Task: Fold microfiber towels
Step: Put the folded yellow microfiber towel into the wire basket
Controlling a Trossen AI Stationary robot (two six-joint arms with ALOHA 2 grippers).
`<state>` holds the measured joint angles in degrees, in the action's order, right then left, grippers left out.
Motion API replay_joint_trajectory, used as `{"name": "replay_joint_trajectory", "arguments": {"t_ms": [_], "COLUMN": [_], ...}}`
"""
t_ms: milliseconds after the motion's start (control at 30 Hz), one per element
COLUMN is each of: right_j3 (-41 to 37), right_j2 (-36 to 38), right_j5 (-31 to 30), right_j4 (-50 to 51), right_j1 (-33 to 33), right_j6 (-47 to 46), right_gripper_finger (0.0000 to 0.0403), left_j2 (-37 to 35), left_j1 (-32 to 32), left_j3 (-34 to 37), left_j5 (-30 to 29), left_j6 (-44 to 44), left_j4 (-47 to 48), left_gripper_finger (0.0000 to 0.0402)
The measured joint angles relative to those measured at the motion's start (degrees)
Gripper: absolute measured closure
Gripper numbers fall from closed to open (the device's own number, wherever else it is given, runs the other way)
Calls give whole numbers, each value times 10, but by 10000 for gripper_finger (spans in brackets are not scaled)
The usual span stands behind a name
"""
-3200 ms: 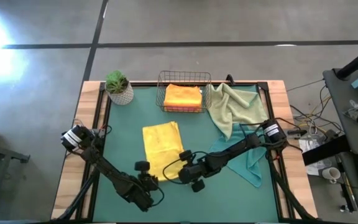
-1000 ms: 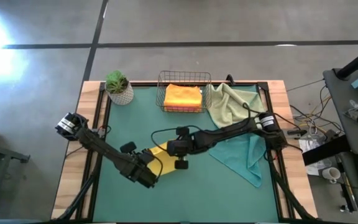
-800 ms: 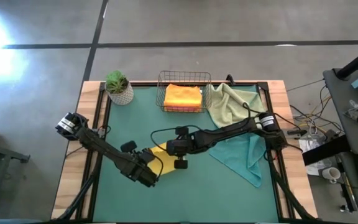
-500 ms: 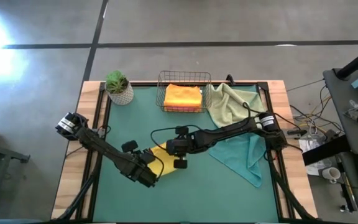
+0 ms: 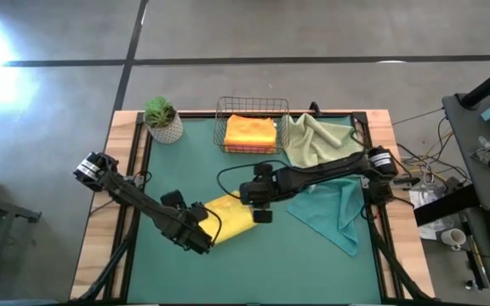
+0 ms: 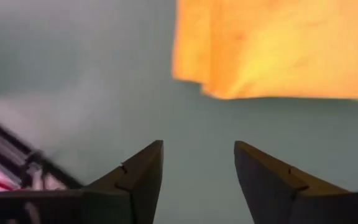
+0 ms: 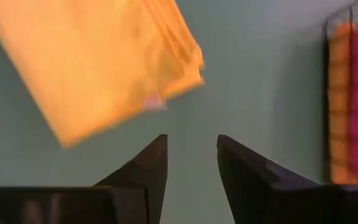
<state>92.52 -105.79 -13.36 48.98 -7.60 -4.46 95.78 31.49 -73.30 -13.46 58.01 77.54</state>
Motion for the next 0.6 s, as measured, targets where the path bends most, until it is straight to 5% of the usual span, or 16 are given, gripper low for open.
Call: {"name": "replay_joint_trajectory", "arguments": {"t_ms": [200, 600], "right_j3": [-78, -267], "right_j2": [76, 194], "right_j5": [27, 81], "right_j4": [20, -174], "right_j1": [-15, -75], "right_j6": [15, 23], "right_gripper_finger": [290, 300], "left_j2": [-3, 46], "left_j1": [35, 84], "left_j3": [-26, -36], "left_j5": [-1, -14], "left_j6": [1, 1], "left_j4": [-106, -236], "left_gripper_finger": [219, 219]}}
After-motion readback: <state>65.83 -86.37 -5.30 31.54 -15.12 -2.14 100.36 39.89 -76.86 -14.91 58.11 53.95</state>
